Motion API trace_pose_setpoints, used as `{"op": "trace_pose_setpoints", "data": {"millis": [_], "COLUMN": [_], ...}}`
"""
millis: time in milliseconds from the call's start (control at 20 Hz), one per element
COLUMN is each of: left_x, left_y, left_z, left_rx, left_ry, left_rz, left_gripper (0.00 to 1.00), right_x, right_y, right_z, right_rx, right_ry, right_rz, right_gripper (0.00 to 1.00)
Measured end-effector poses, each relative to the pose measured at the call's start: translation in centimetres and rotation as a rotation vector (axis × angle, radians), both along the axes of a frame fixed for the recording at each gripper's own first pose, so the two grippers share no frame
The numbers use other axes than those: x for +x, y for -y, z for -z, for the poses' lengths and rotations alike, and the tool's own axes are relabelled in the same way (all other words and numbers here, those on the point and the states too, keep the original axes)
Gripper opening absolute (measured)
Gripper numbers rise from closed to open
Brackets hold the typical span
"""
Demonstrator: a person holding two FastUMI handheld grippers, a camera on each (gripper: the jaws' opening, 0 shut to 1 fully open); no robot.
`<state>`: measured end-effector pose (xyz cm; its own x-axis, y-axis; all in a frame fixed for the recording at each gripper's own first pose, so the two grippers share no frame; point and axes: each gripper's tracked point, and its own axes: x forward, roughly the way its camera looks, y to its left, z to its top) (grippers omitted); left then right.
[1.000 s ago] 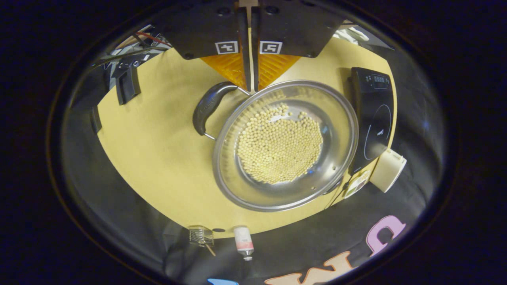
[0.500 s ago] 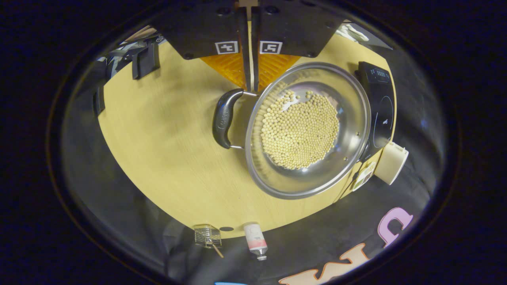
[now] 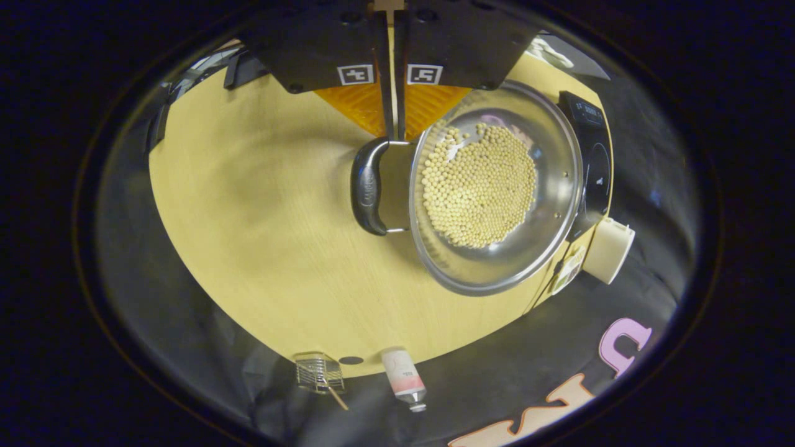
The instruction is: First push the handle of the pot to place it horizontally, then grasp the pot with both hands and set it on the induction cooktop.
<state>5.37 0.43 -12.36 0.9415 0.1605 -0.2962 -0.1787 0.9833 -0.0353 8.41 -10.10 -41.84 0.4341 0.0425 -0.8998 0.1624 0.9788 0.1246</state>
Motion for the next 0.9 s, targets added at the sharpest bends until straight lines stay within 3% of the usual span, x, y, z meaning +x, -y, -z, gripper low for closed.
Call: {"op": "trace_pose_setpoints", "data": {"millis": [550,800,850,900], "left_x": [-0.2,-0.5,-0.5,-0.5], "left_y": [1.9,2.7,2.7,2.7], "left_z": [1.0,1.0,1.2,1.2], "left_rx": [-0.021,-0.011,-0.012,-0.015], "left_ry": [-0.024,-0.018,-0.019,-0.021], "left_rz": [-0.069,-0.087,-0.091,-0.094], "left_gripper": [0.93,0.96,0.96,0.96], "right_x": [2.9,3.9,3.9,3.9], "right_y": [0.7,1.2,1.3,1.5], "right_z": [-0.1,-0.2,-0.3,-0.4], "right_rx": [0.050,0.059,0.059,0.061], "right_ry": [0.014,0.024,0.027,0.028], "right_rz": [-0.048,-0.063,-0.065,-0.067], "right_gripper": [0.05,0.09,0.00,0.00]}}
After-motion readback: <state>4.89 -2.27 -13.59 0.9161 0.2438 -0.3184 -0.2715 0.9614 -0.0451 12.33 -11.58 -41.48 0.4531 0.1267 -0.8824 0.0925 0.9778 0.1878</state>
